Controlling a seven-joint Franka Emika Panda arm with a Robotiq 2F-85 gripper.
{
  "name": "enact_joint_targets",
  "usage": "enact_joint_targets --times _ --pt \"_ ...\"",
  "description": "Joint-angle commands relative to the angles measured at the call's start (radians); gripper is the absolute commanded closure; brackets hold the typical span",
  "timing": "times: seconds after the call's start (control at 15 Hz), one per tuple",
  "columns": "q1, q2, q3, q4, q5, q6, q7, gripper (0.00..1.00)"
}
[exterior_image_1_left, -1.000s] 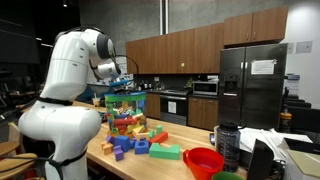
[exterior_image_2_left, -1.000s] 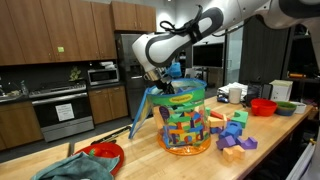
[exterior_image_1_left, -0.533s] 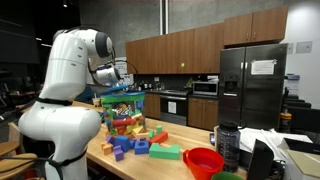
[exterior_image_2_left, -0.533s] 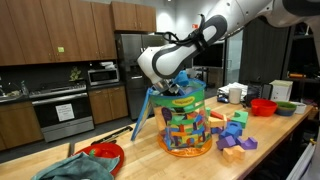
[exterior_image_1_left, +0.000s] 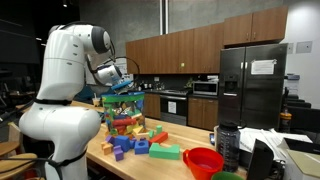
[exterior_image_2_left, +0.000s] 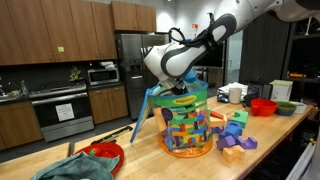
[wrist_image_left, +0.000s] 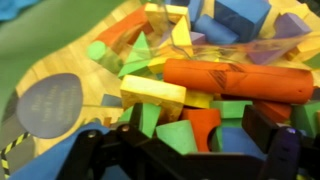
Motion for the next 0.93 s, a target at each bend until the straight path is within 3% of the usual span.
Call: enact_joint_targets --times 0.0,0.2,0.53,0.87 --pt "-0.008 -0.040 -0.014 -0.025 -0.103 0.009 0.009 0.00" --pt "-0.011 -0.023 -0.010 -0.005 -0.112 0.039 0.028 0.00" --pt "-0.008 -0.004 0.006 -0.002 0.020 0.160 0.066 0.00" --pt "0.001 -0.005 0.002 -0.019 0.037 0.196 0.106 0.00"
